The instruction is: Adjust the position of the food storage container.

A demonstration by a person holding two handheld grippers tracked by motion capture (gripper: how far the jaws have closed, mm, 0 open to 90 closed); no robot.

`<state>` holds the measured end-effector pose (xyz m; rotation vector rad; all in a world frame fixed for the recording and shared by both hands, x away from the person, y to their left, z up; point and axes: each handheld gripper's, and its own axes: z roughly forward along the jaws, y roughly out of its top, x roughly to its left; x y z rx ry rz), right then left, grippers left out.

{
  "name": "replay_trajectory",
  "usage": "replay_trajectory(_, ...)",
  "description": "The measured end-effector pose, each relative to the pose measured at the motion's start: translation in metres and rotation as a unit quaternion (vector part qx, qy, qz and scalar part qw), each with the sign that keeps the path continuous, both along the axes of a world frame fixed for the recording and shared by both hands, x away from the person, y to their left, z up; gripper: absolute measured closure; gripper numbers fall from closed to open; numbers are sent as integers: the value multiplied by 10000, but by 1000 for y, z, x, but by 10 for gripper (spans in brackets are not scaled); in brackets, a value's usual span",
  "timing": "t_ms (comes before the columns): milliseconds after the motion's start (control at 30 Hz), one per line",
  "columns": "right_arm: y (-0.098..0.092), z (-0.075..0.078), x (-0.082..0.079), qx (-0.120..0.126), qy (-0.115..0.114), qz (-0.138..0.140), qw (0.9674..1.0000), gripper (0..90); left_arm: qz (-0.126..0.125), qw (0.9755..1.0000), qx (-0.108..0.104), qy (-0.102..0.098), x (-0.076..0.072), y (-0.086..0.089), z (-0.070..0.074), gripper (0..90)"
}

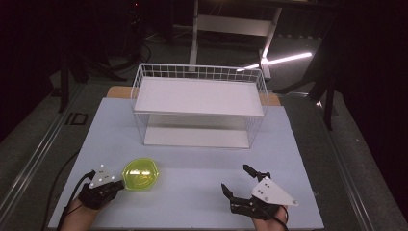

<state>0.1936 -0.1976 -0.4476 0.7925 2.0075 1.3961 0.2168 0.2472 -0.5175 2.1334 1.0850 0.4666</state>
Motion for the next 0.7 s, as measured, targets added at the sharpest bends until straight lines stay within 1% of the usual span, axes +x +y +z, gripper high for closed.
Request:
replay_trajectory(67,0,0,0,-18,5,9,10000,143,-70,10000,-26,-16,7,-6,-1,900)
replay_trajectory(133,0,0,0,-17,5,24,10000,143,-100,9999,19,-19,12,-11,-2,900)
replay_trajectory(233,0,0,0,-22,7,25,10000,143,-163,9999,12,31,24,-21,-6,900)
replay_trajectory(333,0,0,0,-16,13,32,10000,143,-285,9996,35,31,32,-35,-7,900)
replay_trajectory(400,0,0,-1,-36,2,34,10000,143,-366,9993,8,25,37,-45,-7,900)
replay_trajectory(433,0,0,-1,-35,-5,40,10000,143,-373,9993,17,3,40,-51,-7,900)
replay_trajectory(500,0,0,-1,-37,-12,37,10000,144,-402,9992,-58,61,44,-58,-8,900)
replay_trajectory(567,0,0,-2,-42,-1,50,10000,143,-410,9991,-39,72,48,-65,-10,900)
replay_trajectory(600,0,0,-2,-53,1,46,10000,144,-415,9991,-57,101,50,-67,-10,900)
replay_trajectory(667,-1,0,-2,-60,20,53,10000,143,-340,9993,-47,171,52,-69,-11,900)
replay_trajectory(700,-1,0,-2,-60,20,53,10000,143,-340,9993,-47,171,52,-69,-11,900)
